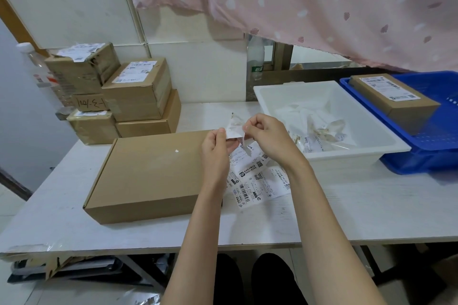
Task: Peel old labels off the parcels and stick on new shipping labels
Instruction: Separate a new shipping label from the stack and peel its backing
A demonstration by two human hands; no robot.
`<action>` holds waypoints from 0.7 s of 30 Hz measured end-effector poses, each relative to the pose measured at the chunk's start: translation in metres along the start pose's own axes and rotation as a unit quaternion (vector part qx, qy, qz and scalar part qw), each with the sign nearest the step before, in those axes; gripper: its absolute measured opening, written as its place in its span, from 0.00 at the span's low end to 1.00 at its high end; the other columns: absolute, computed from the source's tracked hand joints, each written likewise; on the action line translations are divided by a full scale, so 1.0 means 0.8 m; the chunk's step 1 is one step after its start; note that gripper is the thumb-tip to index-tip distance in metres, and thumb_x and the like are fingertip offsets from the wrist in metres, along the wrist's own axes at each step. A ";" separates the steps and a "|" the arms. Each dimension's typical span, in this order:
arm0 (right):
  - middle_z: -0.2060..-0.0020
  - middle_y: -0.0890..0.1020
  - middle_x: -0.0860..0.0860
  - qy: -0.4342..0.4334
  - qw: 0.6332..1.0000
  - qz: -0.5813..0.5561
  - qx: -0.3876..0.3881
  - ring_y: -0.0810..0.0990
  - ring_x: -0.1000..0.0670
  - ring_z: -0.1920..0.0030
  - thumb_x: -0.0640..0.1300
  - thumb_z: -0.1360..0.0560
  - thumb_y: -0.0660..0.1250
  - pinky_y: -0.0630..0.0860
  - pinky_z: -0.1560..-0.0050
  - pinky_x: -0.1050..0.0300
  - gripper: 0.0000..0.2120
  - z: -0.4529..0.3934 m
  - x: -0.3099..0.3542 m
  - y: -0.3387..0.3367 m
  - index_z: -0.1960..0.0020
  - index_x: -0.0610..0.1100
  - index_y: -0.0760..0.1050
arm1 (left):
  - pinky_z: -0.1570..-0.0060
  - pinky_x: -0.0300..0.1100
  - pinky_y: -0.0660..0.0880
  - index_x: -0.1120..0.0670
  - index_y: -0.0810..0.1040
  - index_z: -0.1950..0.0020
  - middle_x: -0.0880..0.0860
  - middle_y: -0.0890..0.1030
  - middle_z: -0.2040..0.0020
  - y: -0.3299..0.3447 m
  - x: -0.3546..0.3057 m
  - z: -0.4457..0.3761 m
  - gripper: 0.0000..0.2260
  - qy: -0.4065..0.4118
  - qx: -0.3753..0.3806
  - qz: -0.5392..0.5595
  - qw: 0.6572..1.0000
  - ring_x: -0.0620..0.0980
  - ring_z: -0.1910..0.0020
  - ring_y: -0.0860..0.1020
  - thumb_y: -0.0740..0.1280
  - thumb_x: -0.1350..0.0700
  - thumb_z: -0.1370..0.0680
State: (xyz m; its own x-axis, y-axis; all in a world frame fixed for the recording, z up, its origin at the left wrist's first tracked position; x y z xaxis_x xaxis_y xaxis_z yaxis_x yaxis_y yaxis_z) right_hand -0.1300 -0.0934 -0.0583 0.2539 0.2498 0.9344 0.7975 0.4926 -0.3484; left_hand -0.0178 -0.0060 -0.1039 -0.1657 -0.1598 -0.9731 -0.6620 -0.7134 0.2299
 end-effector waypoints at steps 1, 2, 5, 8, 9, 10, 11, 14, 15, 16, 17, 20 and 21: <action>0.66 0.82 0.54 0.005 1.000 -0.011 -0.001 0.78 0.60 0.64 0.42 0.21 0.64 0.70 0.62 0.67 0.06 -0.001 -0.002 -0.001 0.55 0.43 0.76 | 0.49 0.36 0.79 0.60 0.77 0.47 0.58 0.84 0.51 0.002 0.001 0.000 0.12 -0.007 0.007 0.013 1.000 0.48 0.52 0.84 0.57 0.56 0.15; 0.67 0.82 0.55 0.009 1.000 -0.022 -0.001 0.79 0.59 0.63 0.42 0.21 0.65 0.71 0.59 0.66 0.06 -0.002 -0.004 -0.001 0.56 0.44 0.77 | 0.48 0.37 0.79 0.59 0.77 0.48 0.57 0.85 0.52 0.003 0.002 0.000 0.11 -0.014 0.012 0.024 1.000 0.48 0.53 0.84 0.57 0.56 0.15; 0.66 0.84 0.53 0.005 0.999 -0.053 -0.011 0.82 0.59 0.63 0.41 0.21 0.65 0.74 0.54 0.63 0.06 -0.002 -0.006 -0.003 0.57 0.44 0.76 | 0.47 0.39 0.79 0.58 0.77 0.51 0.56 0.85 0.54 0.003 0.002 -0.001 0.11 -0.027 0.016 0.039 0.999 0.49 0.53 0.84 0.58 0.57 0.16; 0.62 0.86 0.50 -0.010 0.997 -0.074 -0.032 0.84 0.55 0.60 0.47 0.21 0.66 0.75 0.56 0.67 0.09 0.001 0.000 -0.006 0.54 0.41 0.77 | 0.46 0.43 0.79 0.59 0.76 0.49 0.62 0.82 0.49 -0.004 0.002 -0.006 0.10 -0.028 -0.007 0.041 0.999 0.56 0.48 0.83 0.58 0.56 0.16; 0.62 0.85 0.50 -0.016 0.998 -0.058 -0.034 0.83 0.56 0.61 0.51 0.23 0.68 0.74 0.58 0.68 0.13 0.002 0.002 -0.007 0.55 0.41 0.78 | 0.48 0.42 0.80 0.59 0.75 0.49 0.63 0.82 0.48 -0.006 0.001 -0.007 0.10 -0.025 -0.015 0.034 0.999 0.56 0.47 0.82 0.58 0.56 0.16; 0.63 0.84 0.50 -0.021 0.999 -0.038 -0.032 0.81 0.57 0.63 0.55 0.25 0.70 0.73 0.61 0.70 0.15 0.004 0.005 -0.007 0.57 0.42 0.79 | 0.49 0.40 0.80 0.59 0.75 0.49 0.63 0.81 0.48 -0.007 -0.001 -0.008 0.09 -0.020 -0.021 0.027 0.999 0.56 0.47 0.81 0.58 0.56 0.16; 0.65 0.83 0.49 -0.024 0.999 -0.024 -0.024 0.78 0.57 0.64 0.56 0.28 0.72 0.72 0.62 0.70 0.15 0.005 0.005 -0.006 0.59 0.43 0.81 | 0.51 0.38 0.80 0.59 0.75 0.49 0.63 0.81 0.48 -0.008 -0.003 -0.008 0.09 -0.014 -0.023 0.021 0.999 0.55 0.47 0.81 0.58 0.56 0.16; 0.67 0.82 0.50 -0.031 0.999 -0.017 0.005 0.79 0.54 0.64 0.47 0.29 0.75 0.73 0.62 0.69 0.07 0.008 0.008 0.001 0.62 0.45 0.82 | 0.56 0.39 0.80 0.58 0.74 0.52 0.64 0.79 0.49 -0.005 -0.004 -0.008 0.09 -0.011 -0.015 0.027 0.999 0.58 0.47 0.81 0.58 0.56 0.16; 0.67 0.83 0.50 -0.036 0.999 -0.019 0.007 0.81 0.52 0.63 0.44 0.28 0.74 0.74 0.61 0.67 0.05 0.008 0.010 0.002 0.62 0.44 0.82 | 0.58 0.39 0.80 0.58 0.74 0.52 0.64 0.80 0.50 -0.003 -0.004 -0.007 0.09 -0.013 -0.013 0.033 0.999 0.59 0.46 0.81 0.57 0.56 0.16; 0.68 0.83 0.48 -0.041 0.999 -0.027 0.007 0.82 0.51 0.62 0.42 0.27 0.73 0.75 0.59 0.64 0.05 0.008 0.013 0.003 0.62 0.43 0.82 | 0.59 0.38 0.79 0.58 0.75 0.52 0.62 0.81 0.51 -0.001 -0.005 -0.005 0.11 -0.018 -0.012 0.041 0.999 0.59 0.47 0.82 0.56 0.56 0.16; 0.67 0.83 0.47 -0.046 0.998 -0.038 0.008 0.82 0.52 0.63 0.41 0.26 0.72 0.76 0.57 0.61 0.05 0.007 0.015 0.004 0.61 0.42 0.82 | 0.60 0.38 0.79 0.58 0.77 0.51 0.59 0.82 0.52 0.000 -0.006 -0.003 0.13 -0.024 -0.011 0.050 0.998 0.57 0.49 0.83 0.55 0.55 0.15; 0.65 0.84 0.43 -0.045 0.997 -0.055 0.005 0.80 0.54 0.64 0.41 0.25 0.70 0.77 0.54 0.61 0.06 0.007 0.020 0.005 0.58 0.39 0.81 | 0.62 0.37 0.79 0.57 0.79 0.51 0.56 0.85 0.53 0.008 -0.010 0.006 0.19 -0.036 0.001 0.073 0.997 0.49 0.57 0.84 0.53 0.50 0.15; 0.65 0.84 0.43 -0.041 0.998 -0.050 0.000 0.80 0.54 0.64 0.41 0.25 0.70 0.77 0.54 0.61 0.06 0.007 0.020 0.005 0.58 0.39 0.81 | 0.63 0.37 0.79 0.58 0.78 0.54 0.55 0.85 0.55 0.008 -0.010 0.008 0.21 -0.040 0.004 0.077 0.996 0.48 0.59 0.84 0.52 0.46 0.15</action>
State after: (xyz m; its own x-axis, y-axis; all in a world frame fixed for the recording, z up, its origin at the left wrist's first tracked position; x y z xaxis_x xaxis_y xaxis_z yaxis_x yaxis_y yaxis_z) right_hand -0.1257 -0.0830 -0.0454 0.1275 0.2673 0.9551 0.8164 0.5186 -0.2541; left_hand -0.0257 -0.0051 -0.0942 -0.3232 -0.2116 -0.9224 -0.6303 -0.6789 0.3766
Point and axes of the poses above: each hand's wrist, its own z-axis away from the middle knuckle, its own y-axis out of the palm, x = y × z, the point moved 10 cm from there along -z, towards the middle knuckle
